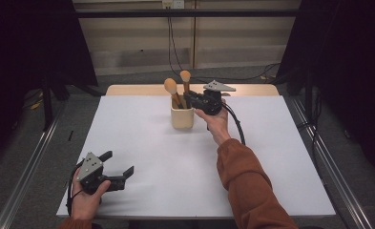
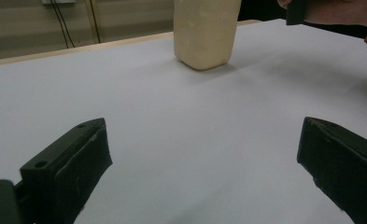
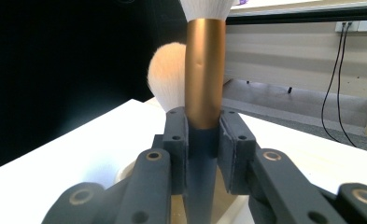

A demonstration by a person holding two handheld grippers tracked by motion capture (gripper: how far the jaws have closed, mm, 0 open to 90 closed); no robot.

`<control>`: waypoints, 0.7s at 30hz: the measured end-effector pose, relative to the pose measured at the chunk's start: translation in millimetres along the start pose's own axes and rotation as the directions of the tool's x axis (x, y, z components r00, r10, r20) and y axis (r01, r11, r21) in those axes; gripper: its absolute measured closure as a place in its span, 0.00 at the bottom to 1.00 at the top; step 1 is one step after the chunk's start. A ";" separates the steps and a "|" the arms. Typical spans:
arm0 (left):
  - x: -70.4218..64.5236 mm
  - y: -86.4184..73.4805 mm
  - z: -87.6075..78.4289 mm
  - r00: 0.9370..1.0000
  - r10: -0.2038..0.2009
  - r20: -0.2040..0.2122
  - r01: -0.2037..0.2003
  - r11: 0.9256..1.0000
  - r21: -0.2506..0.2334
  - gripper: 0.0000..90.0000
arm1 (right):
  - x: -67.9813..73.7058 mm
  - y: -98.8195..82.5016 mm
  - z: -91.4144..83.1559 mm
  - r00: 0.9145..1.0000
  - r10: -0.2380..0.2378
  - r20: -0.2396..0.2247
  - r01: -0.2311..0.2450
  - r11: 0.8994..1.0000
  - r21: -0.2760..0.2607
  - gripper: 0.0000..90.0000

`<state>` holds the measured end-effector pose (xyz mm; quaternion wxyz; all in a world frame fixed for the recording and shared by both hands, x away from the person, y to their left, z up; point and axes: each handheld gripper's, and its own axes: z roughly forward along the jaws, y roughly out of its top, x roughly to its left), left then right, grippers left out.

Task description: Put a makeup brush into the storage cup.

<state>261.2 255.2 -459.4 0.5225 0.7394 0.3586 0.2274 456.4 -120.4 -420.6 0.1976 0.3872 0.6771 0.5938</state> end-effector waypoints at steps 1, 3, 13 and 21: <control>0.0 0.0 0.0 1.000 0.000 0.000 0.000 1.000 0.000 0.03 | -0.3 -1.1 0.1 1.000 0.000 0.003 0.000 1.000 0.003 0.84; 0.2 -0.1 0.2 1.000 0.001 0.001 -0.001 1.000 0.001 0.03 | -1.7 -3.4 0.0 1.000 0.004 0.005 -0.004 1.000 0.005 0.84; 0.0 0.1 0.3 1.000 0.000 -0.001 0.000 1.000 0.000 0.03 | -2.7 -11.2 0.1 1.000 0.027 0.007 -0.027 0.999 0.024 0.83; 0.5 0.0 2.0 1.000 -0.004 0.000 0.004 1.000 0.006 0.03 | -6.5 -9.5 -6.7 0.999 0.052 -0.002 -0.052 0.999 0.017 0.65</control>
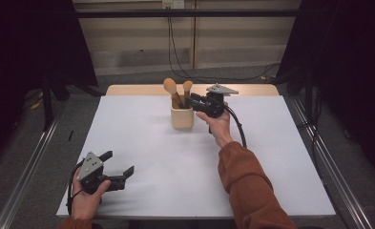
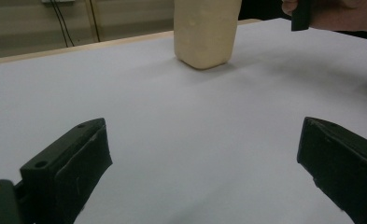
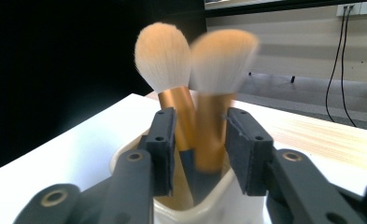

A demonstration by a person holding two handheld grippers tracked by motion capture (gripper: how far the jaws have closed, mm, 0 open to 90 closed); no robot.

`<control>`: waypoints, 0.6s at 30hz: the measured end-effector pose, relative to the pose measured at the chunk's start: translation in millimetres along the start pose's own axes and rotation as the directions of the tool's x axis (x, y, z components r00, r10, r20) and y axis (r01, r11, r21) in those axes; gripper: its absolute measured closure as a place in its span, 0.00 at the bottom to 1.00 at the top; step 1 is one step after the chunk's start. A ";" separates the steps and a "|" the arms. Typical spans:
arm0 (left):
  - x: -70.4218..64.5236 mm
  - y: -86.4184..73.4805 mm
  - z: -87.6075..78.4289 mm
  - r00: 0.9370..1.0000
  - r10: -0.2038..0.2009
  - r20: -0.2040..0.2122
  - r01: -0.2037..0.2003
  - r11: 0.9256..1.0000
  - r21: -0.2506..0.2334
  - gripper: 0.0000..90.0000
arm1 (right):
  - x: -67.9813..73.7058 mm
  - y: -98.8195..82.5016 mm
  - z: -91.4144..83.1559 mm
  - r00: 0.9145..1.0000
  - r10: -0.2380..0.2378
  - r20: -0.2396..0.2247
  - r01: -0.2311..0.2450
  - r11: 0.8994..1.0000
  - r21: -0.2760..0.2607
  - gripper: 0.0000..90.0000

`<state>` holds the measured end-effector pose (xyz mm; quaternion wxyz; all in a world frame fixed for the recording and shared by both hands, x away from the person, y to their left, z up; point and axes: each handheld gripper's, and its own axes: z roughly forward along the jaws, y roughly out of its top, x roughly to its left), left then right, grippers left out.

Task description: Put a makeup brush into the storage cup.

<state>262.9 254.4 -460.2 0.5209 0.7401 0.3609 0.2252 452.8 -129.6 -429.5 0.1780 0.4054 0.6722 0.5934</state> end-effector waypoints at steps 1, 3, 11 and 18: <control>0.1 0.2 0.3 1.000 0.000 0.001 0.000 1.000 0.000 0.03 | -0.6 -0.5 -1.1 1.000 0.004 -0.003 -0.004 1.000 -0.003 0.64; 0.2 0.5 1.1 1.000 0.002 0.002 -0.002 1.000 0.001 0.03 | -1.3 -1.5 -3.2 1.000 -0.006 0.000 0.006 1.000 -0.003 0.59; 1.6 1.2 3.1 1.000 -0.006 -0.002 0.006 1.000 0.002 0.03 | -4.4 -1.8 -11.6 1.000 -0.031 -0.007 0.031 0.999 0.024 0.36; 0.7 2.2 4.3 1.000 -0.016 -0.009 0.016 1.000 -0.003 0.03 | -2.5 -0.5 -21.5 0.999 -0.035 -0.020 0.035 0.999 0.014 0.15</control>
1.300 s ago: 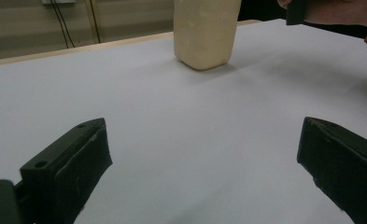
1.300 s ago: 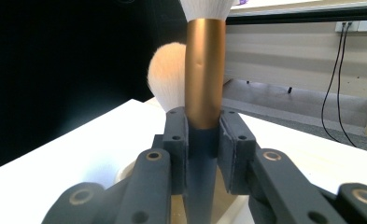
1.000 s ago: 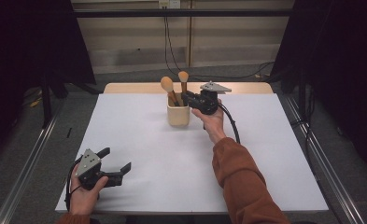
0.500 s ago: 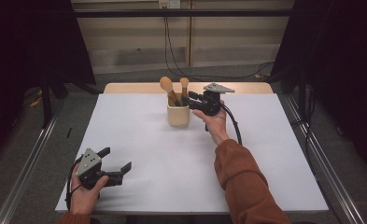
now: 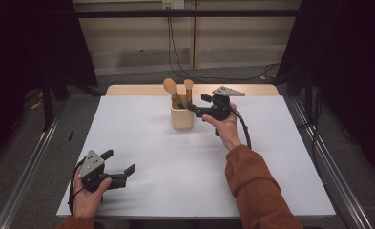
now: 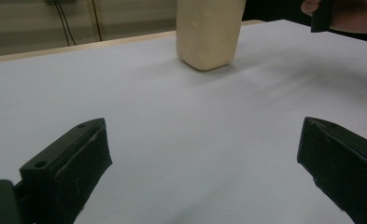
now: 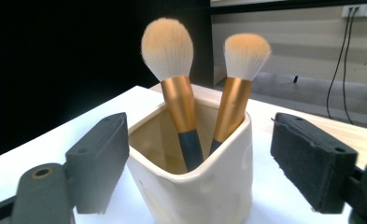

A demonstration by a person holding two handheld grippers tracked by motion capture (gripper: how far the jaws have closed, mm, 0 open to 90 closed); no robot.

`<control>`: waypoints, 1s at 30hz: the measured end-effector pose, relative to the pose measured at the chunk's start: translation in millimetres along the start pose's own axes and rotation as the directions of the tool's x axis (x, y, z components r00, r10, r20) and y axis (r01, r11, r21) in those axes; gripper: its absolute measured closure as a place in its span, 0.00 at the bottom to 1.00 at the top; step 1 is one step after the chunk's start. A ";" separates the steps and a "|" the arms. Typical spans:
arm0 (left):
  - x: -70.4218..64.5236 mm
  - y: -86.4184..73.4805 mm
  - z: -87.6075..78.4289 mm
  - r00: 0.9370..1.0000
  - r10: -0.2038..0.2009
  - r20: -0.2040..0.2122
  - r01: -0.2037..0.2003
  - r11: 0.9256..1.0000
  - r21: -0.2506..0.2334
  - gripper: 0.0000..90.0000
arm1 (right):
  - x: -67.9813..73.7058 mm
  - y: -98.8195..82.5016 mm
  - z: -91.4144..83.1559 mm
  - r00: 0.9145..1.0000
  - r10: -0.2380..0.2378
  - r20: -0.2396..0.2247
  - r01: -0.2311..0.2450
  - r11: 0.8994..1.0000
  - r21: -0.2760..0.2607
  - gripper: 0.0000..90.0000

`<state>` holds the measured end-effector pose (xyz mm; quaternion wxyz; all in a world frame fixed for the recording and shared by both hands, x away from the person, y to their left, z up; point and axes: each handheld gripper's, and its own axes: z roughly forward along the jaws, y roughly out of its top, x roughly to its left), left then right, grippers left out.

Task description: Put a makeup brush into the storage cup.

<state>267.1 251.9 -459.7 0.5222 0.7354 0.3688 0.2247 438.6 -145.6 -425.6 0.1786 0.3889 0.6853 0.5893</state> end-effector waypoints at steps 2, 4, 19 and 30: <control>0.3 -0.2 0.5 1.000 -0.004 -0.002 0.004 1.000 0.003 0.03 | 0.3 -0.2 -2.8 1.000 -0.010 -0.017 0.010 1.000 0.006 0.09; 0.7 -0.3 0.7 1.000 -0.004 -0.004 0.004 1.000 0.002 0.03 | -0.2 0.0 -6.1 1.000 0.002 -0.009 -0.002 1.000 0.002 0.09; 1.1 -2.5 -6.0 1.000 -0.003 -0.007 0.003 1.000 -0.009 0.02 | 4.2 -8.0 -26.2 0.999 -0.008 0.036 0.009 1.000 -0.029 0.06; 0.6 -2.5 -8.9 1.000 -0.003 -0.013 0.003 1.000 -0.016 0.02 | 5.1 -14.2 -43.8 0.995 -0.009 0.104 0.011 1.000 -0.019 0.03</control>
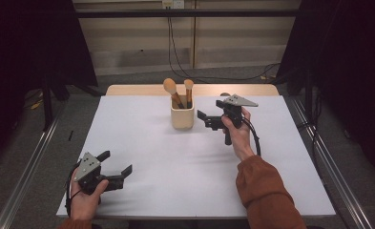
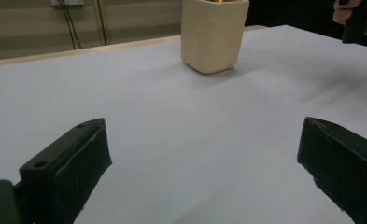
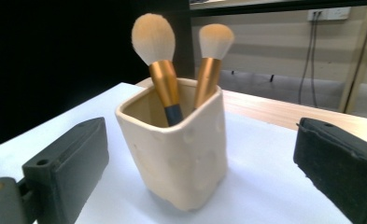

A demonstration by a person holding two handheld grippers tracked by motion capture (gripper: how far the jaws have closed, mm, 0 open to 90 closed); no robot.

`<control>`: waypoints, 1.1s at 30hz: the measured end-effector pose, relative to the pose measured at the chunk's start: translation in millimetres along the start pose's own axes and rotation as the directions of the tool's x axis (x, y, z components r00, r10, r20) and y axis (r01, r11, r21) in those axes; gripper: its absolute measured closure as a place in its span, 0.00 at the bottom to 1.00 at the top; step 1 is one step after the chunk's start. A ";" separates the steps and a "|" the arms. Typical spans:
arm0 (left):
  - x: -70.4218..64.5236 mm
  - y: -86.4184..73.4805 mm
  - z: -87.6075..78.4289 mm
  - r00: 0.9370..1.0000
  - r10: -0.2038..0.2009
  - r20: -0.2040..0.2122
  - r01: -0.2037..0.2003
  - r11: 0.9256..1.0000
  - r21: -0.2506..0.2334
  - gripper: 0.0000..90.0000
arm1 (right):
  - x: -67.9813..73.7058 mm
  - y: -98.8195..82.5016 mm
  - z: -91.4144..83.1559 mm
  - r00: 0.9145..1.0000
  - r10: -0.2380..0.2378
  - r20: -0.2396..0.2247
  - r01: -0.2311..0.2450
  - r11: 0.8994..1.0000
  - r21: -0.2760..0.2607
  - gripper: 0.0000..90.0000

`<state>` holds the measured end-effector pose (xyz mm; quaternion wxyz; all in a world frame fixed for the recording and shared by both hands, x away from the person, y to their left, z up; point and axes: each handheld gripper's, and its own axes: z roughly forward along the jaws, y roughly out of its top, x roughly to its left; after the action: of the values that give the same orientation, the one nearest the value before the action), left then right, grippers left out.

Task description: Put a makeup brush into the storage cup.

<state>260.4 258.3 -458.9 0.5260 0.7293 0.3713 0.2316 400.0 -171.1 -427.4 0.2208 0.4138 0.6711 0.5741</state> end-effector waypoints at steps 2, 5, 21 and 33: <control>0.0 0.0 -0.3 1.000 0.003 -0.001 -0.003 1.000 0.001 0.02 | -0.8 -0.4 -4.7 1.000 0.000 0.009 0.000 1.000 -0.005 0.02; -0.4 -0.1 -0.9 1.000 0.004 -0.001 -0.004 1.000 0.001 0.02 | -1.2 -1.0 -11.3 1.000 -0.008 0.021 0.008 1.000 -0.012 0.01; -0.5 -0.4 -1.9 1.000 -0.007 0.000 0.007 1.000 -0.003 0.02 | -3.4 -10.6 -45.6 0.990 -0.090 0.109 0.091 0.996 0.000 0.00; -1.6 -0.2 -2.6 1.000 -0.007 0.003 0.007 1.000 -0.010 0.02 | -11.2 -22.0 -81.6 0.985 -0.098 0.140 0.097 0.995 0.014 0.00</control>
<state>257.4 258.6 -458.2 0.5312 0.7255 0.3719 0.2304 336.7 -228.1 -430.5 0.2938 0.4206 0.6755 0.5296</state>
